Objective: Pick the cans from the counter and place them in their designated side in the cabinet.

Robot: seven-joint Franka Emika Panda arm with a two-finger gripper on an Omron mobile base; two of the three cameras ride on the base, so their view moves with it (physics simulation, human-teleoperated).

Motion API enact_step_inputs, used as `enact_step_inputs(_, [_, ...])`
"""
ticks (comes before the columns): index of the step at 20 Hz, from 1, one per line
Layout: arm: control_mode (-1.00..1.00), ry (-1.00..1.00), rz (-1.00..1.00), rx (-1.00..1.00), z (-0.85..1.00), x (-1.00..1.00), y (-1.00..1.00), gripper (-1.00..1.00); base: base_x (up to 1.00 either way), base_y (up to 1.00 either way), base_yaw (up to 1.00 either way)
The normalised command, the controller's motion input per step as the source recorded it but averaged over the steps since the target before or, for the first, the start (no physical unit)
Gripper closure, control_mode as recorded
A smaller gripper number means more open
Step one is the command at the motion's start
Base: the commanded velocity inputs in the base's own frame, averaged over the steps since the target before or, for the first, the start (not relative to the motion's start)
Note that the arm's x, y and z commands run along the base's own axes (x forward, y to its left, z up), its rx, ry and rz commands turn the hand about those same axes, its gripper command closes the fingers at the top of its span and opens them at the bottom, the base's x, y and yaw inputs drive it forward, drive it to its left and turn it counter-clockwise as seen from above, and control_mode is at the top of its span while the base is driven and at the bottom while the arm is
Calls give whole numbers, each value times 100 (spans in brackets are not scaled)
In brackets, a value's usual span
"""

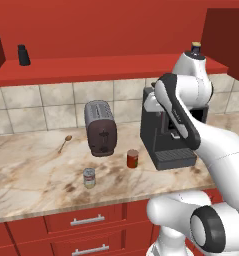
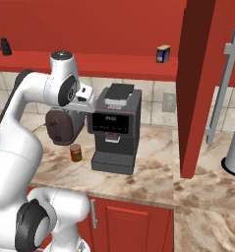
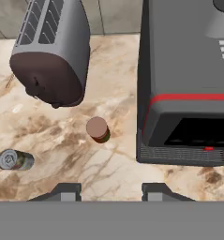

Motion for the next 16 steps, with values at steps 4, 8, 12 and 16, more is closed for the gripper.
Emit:
enact_step_inputs(4, [-100, -1, 0, 0, 0, -7, 13, -100, 0, 0, 0])
enact_step_inputs(8, [-100, -5, -1, 0, 0, -20, 34, -100, 0, 0, 0])
enact_step_inputs(12, [-100, -4, 0, 0, -5, -19, 34, -100, 0, 0, 0])
enact_step_inputs(16, [-100, -1, 0, -4, -20, -1, 23, -100, 0, 0, 0])
